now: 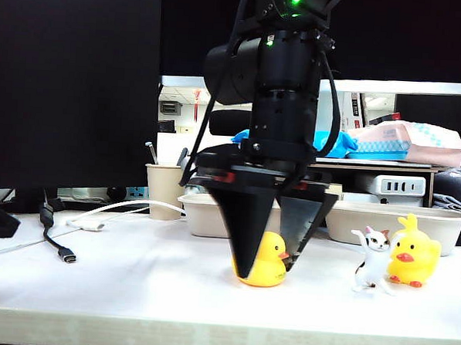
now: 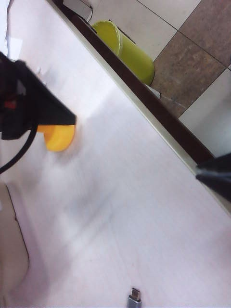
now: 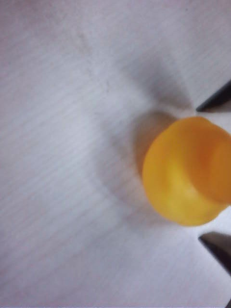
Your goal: Put the dolls with similar colors into the same paper box, while dolls with different colors go into separate paper boxes.
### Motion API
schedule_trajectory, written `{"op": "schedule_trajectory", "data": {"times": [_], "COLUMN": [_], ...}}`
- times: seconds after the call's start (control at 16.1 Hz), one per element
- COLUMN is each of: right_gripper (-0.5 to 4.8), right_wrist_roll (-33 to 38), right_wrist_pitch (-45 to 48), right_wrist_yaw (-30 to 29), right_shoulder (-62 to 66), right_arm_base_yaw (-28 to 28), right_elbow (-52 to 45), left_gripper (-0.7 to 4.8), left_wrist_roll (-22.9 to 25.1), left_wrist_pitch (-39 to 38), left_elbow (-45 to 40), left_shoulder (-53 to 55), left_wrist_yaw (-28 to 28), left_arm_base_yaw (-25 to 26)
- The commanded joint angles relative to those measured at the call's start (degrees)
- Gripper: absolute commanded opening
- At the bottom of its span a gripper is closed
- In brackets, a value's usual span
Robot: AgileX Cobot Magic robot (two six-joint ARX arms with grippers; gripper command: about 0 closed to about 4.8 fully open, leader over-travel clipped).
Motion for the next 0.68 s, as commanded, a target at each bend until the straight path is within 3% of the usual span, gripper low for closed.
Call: {"op": "schedule_trajectory", "data": {"times": [0.06, 0.19, 0.68], "right_gripper": [2.91, 1.97, 1.61], "right_wrist_roll": [0.0, -0.1, -0.1], "right_wrist_pitch": [0.0, 0.2, 0.8], "right_wrist_yaw": [-0.1, -0.1, -0.1], "right_shoulder": [-0.2, -0.2, -0.2], "right_arm_base_yaw": [0.1, 0.1, 0.0], "right_elbow": [0.3, 0.3, 0.3], "left_gripper": [-0.05, -0.05, -0.05], "left_wrist_roll": [0.1, 0.1, 0.1], "left_wrist_pitch": [0.8, 0.8, 0.8], "left_elbow": [0.1, 0.1, 0.1], "left_shoulder": [0.1, 0.1, 0.1], "left_wrist_yaw": [0.1, 0.1, 0.1], "left_arm_base_yaw": [0.1, 0.0, 0.1]}}
